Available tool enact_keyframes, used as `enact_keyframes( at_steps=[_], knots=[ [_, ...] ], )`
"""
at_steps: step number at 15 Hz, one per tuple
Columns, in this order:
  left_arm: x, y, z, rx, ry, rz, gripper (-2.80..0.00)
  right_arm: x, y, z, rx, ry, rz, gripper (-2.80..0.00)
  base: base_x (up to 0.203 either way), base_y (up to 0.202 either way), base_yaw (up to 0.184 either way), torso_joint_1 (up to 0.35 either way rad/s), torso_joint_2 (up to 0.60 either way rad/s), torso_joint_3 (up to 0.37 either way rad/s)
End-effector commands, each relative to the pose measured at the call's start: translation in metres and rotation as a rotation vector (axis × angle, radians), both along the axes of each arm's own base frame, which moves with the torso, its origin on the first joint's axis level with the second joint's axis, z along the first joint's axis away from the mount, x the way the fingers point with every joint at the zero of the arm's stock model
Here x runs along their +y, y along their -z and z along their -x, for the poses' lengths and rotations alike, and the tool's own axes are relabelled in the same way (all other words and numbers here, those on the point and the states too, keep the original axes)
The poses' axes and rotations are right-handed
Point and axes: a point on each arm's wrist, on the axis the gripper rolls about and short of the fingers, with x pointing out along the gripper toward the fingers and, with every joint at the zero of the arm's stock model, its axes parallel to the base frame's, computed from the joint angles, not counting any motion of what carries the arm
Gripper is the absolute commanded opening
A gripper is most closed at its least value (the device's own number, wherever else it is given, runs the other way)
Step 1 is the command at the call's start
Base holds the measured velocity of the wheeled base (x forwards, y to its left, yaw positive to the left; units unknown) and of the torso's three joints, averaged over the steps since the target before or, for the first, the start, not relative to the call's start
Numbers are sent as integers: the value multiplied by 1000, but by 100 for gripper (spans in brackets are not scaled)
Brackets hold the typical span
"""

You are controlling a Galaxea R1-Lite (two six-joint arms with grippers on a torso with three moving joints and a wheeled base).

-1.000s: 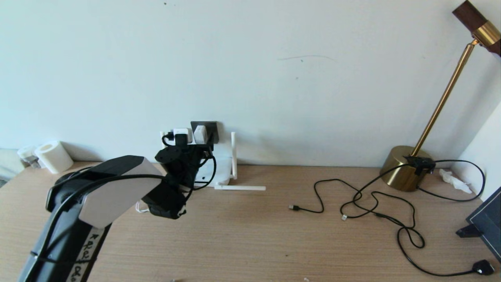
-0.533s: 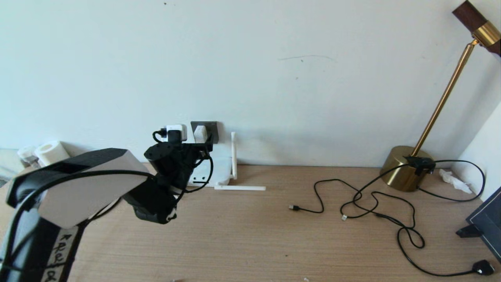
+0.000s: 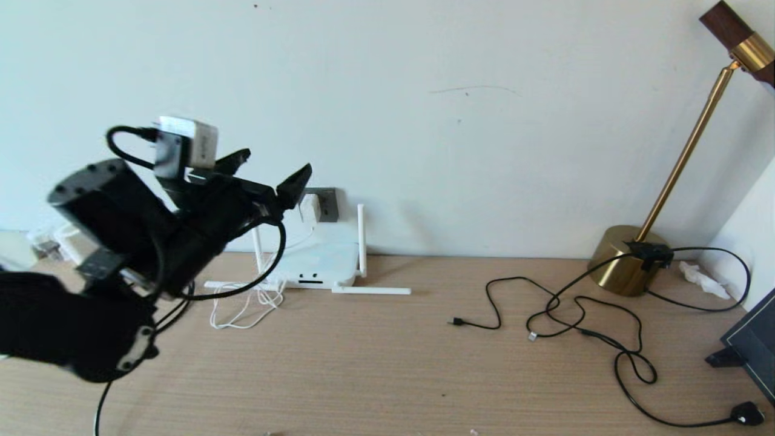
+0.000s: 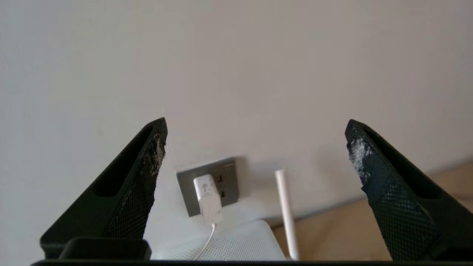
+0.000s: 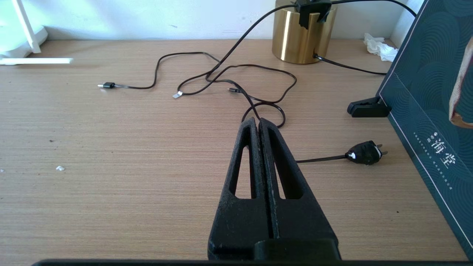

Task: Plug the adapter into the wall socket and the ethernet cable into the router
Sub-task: Pick up cable

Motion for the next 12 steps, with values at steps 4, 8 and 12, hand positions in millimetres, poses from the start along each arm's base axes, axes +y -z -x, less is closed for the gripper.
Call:
enact_keyframes(
  at_steps=[4, 8, 12],
  knots=[
    [39, -7, 146, 401, 164, -537, 0, 0, 0, 0, 0, 0, 0, -280, 0, 0, 0, 0, 0, 0],
    [56, 69, 201, 655, 318, -893, 0, 0, 0, 0, -1, 0, 0, -280, 0, 0, 0, 0, 0, 0],
    [65, 106, 215, 695, 292, -1269, 0, 0, 0, 0, -1, 0, 0, -280, 0, 0, 0, 0, 0, 0]
  ],
)
